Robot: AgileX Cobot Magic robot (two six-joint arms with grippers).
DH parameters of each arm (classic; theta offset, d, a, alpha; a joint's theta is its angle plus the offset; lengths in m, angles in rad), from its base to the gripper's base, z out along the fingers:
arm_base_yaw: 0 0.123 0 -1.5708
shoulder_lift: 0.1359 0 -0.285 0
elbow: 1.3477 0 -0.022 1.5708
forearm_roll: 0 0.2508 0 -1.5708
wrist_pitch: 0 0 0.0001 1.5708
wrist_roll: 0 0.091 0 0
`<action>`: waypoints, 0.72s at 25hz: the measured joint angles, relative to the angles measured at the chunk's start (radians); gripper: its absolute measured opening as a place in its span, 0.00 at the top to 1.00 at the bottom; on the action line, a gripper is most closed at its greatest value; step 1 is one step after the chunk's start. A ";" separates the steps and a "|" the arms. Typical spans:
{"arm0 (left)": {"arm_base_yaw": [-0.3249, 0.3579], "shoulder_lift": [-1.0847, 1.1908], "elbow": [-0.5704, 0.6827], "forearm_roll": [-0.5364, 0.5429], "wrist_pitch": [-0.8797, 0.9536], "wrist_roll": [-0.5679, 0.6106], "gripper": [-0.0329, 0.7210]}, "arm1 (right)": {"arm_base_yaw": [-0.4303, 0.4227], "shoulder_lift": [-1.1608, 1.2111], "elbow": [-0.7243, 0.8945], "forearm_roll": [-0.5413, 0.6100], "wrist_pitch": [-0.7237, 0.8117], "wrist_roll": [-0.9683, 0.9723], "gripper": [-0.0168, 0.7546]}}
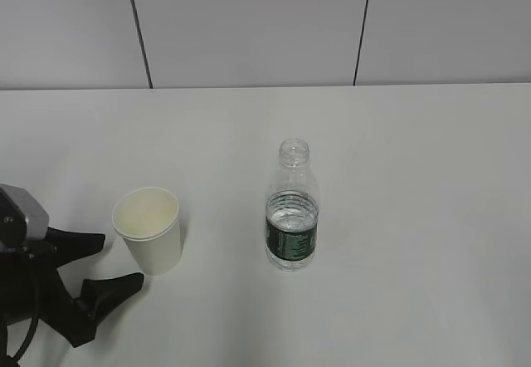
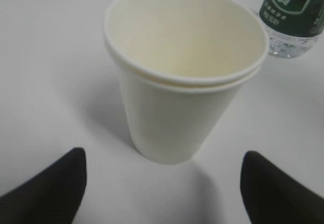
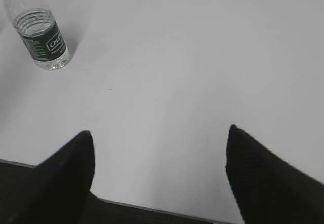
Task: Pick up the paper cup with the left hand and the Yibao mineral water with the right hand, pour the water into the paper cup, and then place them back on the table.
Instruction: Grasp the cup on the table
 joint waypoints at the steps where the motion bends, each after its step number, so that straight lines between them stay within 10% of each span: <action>1: 0.000 0.001 -0.002 0.001 0.000 0.000 0.15 | 0.000 0.000 0.000 0.000 0.000 0.000 0.21; 18: 0.000 0.001 -0.094 0.050 -0.001 0.000 0.15 | 0.000 0.000 0.000 0.000 0.000 0.000 0.21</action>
